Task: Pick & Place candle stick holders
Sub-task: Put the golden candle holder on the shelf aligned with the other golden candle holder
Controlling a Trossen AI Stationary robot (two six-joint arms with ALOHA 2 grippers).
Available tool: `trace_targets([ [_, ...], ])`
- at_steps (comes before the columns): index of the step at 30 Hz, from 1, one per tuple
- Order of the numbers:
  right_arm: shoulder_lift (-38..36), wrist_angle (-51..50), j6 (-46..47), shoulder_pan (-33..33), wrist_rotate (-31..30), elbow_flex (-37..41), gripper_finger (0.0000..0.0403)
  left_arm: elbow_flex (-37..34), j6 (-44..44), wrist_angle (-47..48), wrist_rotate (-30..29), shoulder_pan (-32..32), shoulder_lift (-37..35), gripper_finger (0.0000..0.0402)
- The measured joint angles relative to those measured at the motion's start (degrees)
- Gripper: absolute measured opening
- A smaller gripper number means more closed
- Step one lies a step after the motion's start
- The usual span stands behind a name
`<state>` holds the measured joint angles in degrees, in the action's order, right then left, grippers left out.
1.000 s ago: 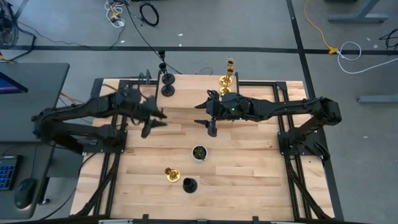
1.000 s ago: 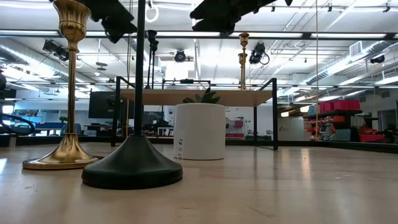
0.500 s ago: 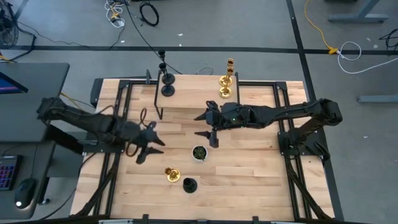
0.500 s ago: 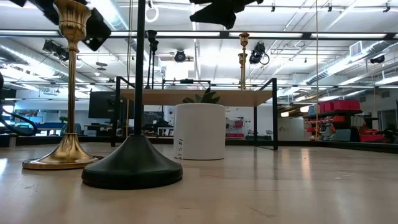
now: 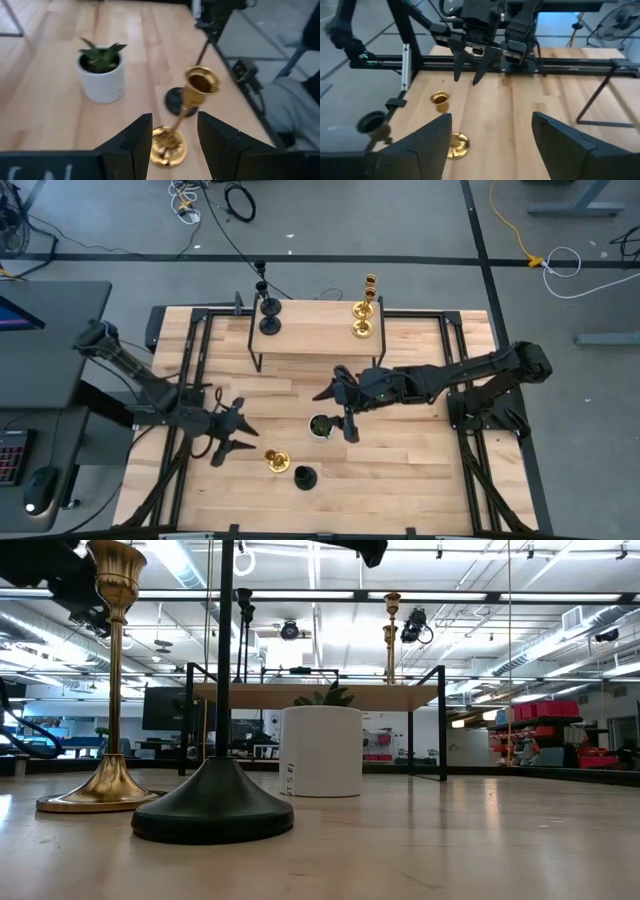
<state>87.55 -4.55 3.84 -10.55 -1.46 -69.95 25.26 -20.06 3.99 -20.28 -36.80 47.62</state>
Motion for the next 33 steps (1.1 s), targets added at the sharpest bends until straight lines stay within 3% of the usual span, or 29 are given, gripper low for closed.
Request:
trace_targets([
  [7, 0.9, -0.9, 4.8, -2.7, 0.4, 0.0, 0.0274, -6.4, -2.1, -9.9, -1.5, -2.7, 0.0, 0.0158],
  [16, 3.1, 0.1, 4.6, -5.5, 0.9, 0.0, 0.0274, -15.6, -2.9, -30.3, -2.7, -4.0, 3.7, 0.0158],
  [22, 4.0, -0.1, 3.7, -5.8, 0.4, 0.0, 0.0274, -15.1, -1.5, -37.2, -2.8, -3.9, 11.5, 0.0158],
  [33, 4.0, 1.6, 3.6, -5.7, -0.4, 0.0, 0.0274, -8.0, 1.7, -37.4, -6.6, -3.8, 25.6, 0.0158],
])
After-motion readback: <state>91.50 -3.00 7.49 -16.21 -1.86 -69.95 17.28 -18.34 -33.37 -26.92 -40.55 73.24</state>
